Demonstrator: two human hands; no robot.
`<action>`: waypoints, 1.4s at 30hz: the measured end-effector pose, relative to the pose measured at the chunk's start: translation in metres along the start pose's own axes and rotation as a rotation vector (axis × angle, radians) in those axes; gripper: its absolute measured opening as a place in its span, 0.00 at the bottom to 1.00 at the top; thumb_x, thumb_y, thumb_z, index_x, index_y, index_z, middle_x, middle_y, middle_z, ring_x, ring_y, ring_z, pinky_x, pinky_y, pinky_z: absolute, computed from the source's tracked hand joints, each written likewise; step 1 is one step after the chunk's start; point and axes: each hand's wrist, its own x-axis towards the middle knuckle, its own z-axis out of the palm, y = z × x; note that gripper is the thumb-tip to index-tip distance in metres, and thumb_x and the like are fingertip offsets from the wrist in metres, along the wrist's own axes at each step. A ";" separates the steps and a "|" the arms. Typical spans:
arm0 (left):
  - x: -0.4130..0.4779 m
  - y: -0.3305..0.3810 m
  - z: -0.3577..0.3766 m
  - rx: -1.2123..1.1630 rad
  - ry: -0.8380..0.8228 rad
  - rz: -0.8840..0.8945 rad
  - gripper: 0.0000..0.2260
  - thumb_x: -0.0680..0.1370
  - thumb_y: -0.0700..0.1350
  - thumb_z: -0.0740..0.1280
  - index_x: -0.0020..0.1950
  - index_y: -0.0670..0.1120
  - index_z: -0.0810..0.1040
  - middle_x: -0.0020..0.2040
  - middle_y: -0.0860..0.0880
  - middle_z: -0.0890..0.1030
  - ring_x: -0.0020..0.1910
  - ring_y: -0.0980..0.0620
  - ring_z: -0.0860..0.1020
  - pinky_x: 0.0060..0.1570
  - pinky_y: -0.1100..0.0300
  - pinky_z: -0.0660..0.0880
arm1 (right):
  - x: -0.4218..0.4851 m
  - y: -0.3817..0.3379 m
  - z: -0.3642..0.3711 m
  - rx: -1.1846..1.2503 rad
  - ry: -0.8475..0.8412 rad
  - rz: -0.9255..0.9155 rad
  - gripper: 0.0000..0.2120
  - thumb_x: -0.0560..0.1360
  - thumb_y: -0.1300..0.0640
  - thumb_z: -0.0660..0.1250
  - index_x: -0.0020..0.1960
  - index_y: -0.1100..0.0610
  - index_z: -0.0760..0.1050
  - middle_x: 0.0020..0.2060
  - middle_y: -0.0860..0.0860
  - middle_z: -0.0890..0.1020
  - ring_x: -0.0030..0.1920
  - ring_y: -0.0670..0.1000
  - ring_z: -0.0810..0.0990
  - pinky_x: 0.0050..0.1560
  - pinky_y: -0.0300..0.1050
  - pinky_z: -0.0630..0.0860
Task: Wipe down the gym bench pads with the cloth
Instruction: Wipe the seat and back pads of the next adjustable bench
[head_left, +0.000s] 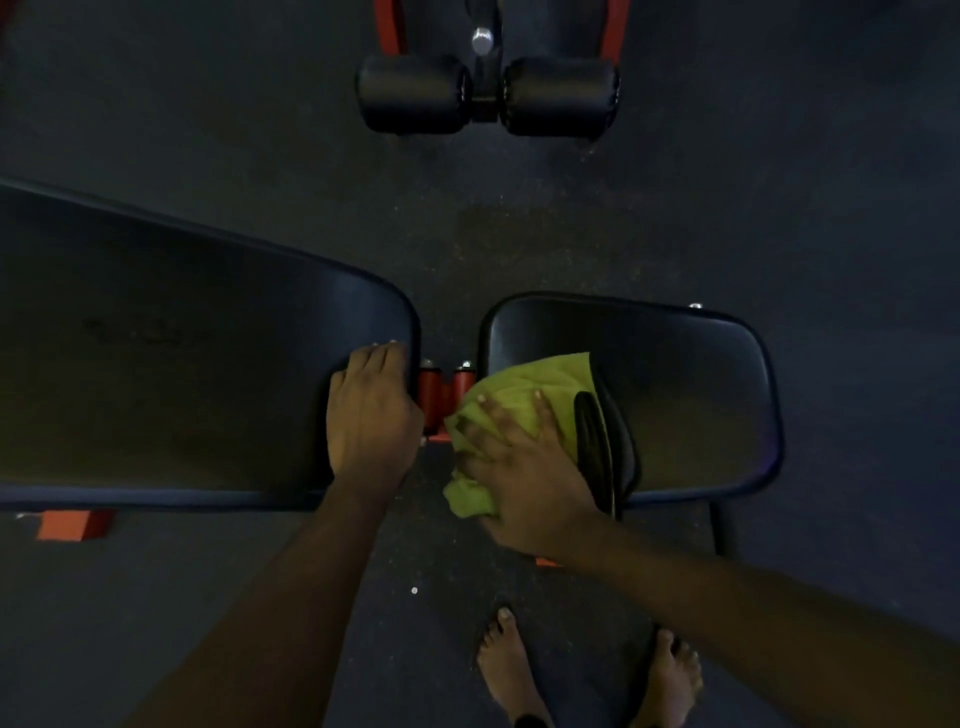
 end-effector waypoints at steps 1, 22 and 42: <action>-0.001 -0.001 0.001 0.002 -0.005 0.000 0.23 0.77 0.42 0.54 0.73 0.41 0.69 0.69 0.42 0.74 0.69 0.43 0.70 0.62 0.48 0.67 | 0.001 0.005 -0.002 0.012 -0.010 -0.031 0.32 0.70 0.36 0.66 0.71 0.46 0.74 0.78 0.50 0.66 0.82 0.59 0.52 0.72 0.77 0.39; -0.003 0.009 0.009 0.060 0.038 -0.040 0.22 0.76 0.42 0.62 0.71 0.42 0.70 0.67 0.41 0.75 0.67 0.42 0.71 0.65 0.46 0.67 | 0.106 0.119 -0.060 0.241 -0.022 0.567 0.39 0.68 0.25 0.56 0.72 0.45 0.71 0.71 0.53 0.75 0.71 0.61 0.70 0.69 0.68 0.61; -0.009 0.005 0.000 0.210 -0.102 0.100 0.23 0.80 0.46 0.57 0.75 0.40 0.66 0.75 0.42 0.67 0.75 0.43 0.61 0.74 0.45 0.59 | -0.109 0.040 0.035 0.867 0.932 1.570 0.39 0.75 0.41 0.69 0.81 0.48 0.59 0.73 0.61 0.67 0.70 0.66 0.70 0.70 0.60 0.68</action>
